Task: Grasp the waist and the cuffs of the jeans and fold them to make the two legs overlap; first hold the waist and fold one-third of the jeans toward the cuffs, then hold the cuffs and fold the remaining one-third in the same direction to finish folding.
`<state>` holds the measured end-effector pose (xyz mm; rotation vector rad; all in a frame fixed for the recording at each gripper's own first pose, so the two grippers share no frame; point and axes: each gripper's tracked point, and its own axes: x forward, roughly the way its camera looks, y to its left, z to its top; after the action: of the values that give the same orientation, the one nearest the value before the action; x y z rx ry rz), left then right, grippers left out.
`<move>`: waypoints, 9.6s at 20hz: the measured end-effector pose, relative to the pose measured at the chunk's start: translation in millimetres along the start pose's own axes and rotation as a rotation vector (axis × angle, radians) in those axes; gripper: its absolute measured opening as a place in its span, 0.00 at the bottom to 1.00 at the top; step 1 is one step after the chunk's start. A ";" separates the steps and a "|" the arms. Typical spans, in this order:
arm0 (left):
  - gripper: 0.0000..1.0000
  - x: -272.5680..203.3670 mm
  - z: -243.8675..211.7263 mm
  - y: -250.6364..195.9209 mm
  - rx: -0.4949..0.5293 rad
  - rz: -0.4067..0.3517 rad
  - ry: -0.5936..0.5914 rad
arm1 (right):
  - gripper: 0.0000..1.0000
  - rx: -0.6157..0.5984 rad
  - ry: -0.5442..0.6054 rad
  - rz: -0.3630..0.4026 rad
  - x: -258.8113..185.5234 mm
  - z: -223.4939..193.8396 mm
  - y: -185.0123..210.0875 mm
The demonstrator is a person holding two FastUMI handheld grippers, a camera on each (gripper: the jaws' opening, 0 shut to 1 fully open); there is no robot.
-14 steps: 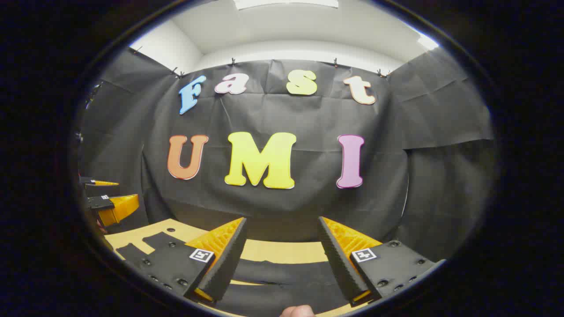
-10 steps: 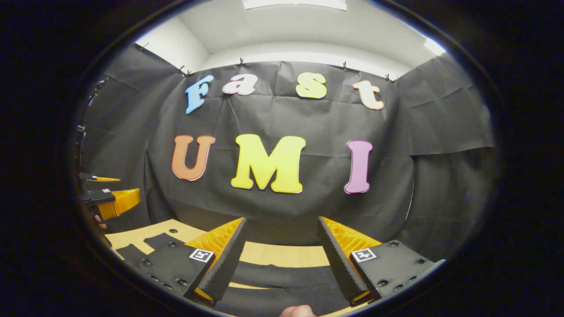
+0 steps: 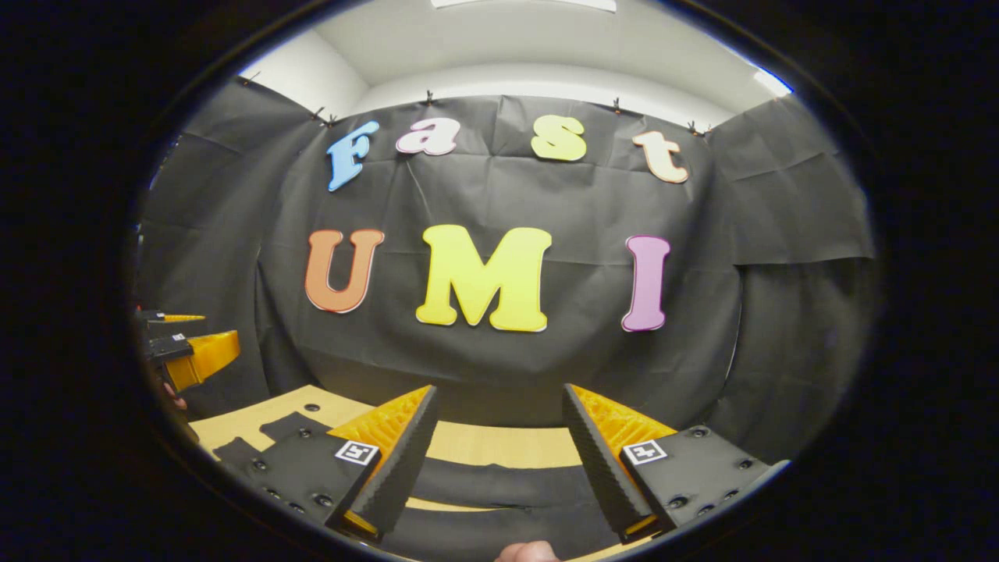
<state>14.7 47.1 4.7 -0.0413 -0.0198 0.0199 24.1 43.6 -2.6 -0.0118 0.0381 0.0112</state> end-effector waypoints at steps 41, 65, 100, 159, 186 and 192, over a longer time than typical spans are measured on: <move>0.99 -78.9 -331.5 149.9 -1.260 0.607 0.734 | 0.98 1.071 0.816 -0.449 -33.2 -353.1 -320.1; 0.08 -24.6 -355.4 142.5 -1.314 0.564 0.861 | 0.14 0.972 1.016 -0.654 -8.8 -382.6 -337.4; 0.04 166.7 -260.2 169.0 -1.142 0.268 1.088 | 0.03 1.029 0.754 -0.354 178.0 -221.3 -309.9; 0.99 89.2 -31.8 -39.9 -0.136 0.095 0.361 | 0.98 0.346 0.530 -0.227 65.2 -280.5 -324.4; 0.99 77.8 -54.1 20.1 -0.279 0.217 0.430 | 0.04 0.442 0.645 -0.234 142.2 -327.6 -331.8; 0.99 70.5 -59.9 64.4 -0.276 0.226 0.400 | 0.00 0.308 0.514 -0.189 129.4 -214.7 -265.0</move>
<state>85.2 110.4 -56.5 -0.3222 0.3827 0.2349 148.3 -222.5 -219.0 0.2908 0.5520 -0.1872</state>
